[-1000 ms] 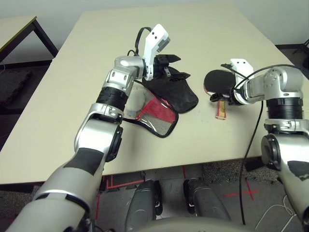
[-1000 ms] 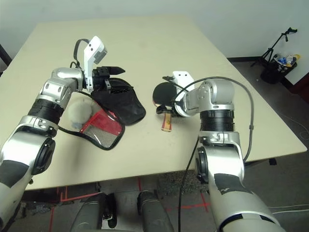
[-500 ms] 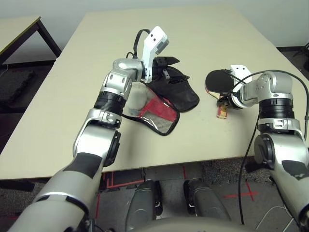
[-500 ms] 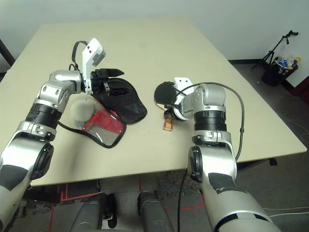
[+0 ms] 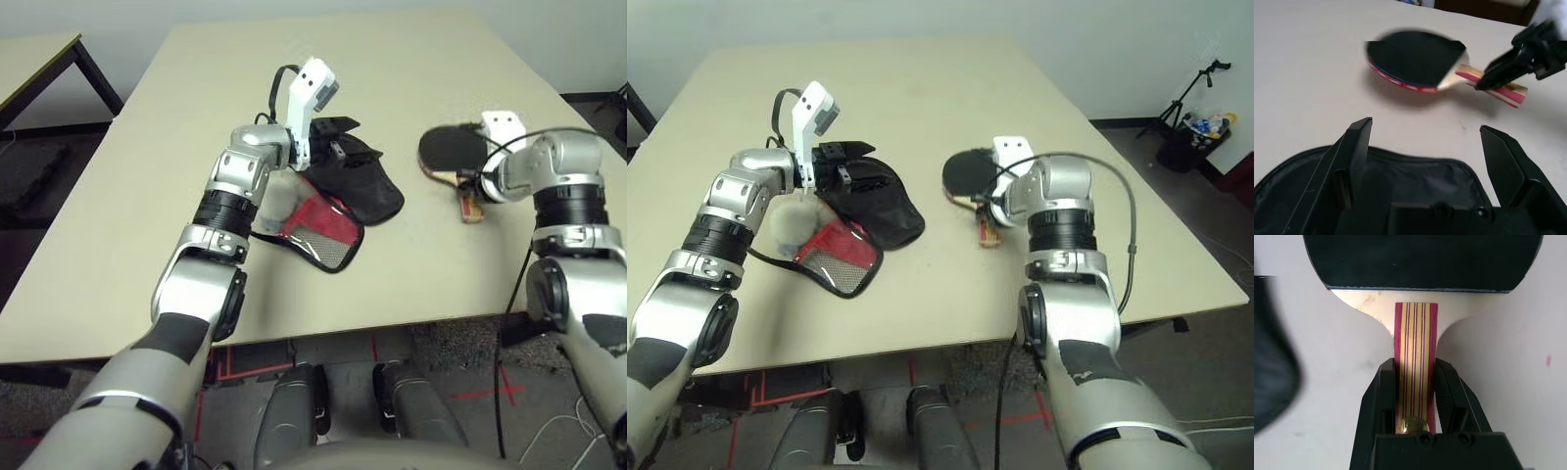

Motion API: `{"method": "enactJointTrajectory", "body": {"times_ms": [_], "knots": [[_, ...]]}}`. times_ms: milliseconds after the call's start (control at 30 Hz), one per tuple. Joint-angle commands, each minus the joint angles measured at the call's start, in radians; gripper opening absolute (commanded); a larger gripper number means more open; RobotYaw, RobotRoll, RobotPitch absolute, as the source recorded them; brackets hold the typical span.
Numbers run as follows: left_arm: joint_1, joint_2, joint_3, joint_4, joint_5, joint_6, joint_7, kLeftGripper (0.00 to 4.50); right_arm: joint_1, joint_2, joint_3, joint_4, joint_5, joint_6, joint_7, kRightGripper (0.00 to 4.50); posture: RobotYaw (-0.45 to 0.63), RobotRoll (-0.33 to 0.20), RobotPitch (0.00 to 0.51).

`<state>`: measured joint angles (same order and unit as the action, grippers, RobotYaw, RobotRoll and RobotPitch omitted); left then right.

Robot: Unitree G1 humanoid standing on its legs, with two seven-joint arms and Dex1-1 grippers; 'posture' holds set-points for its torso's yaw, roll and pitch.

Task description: Store the ping-pong paddle in its case and zip it.

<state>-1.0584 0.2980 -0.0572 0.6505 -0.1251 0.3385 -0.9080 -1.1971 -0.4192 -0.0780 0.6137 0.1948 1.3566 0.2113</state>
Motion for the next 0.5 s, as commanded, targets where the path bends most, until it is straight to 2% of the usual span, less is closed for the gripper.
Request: {"method": "enactJointTrajectory", "body": {"times_ms": [33,267,500], "knots": [[0.001,0.019,0.033,0.003,-0.014,0.024,0.042,4.50,-0.034,0.024,0.036,-0.020,0.028,0.054,0.056,1.14,-0.11,0.000,0.119],[0.029,0.086,0.091,-0.027,-0.036,0.063,0.111,4.50,-0.047,0.119,0.085,-0.088,0.066,0.150,0.109,1.14,-0.08,0.000,0.128],[0.087,0.147,0.129,-0.095,-0.052,0.112,0.159,4.50,-0.045,0.178,0.163,-0.049,0.059,0.102,0.160,1.14,-0.04,0.000,0.138]]}}
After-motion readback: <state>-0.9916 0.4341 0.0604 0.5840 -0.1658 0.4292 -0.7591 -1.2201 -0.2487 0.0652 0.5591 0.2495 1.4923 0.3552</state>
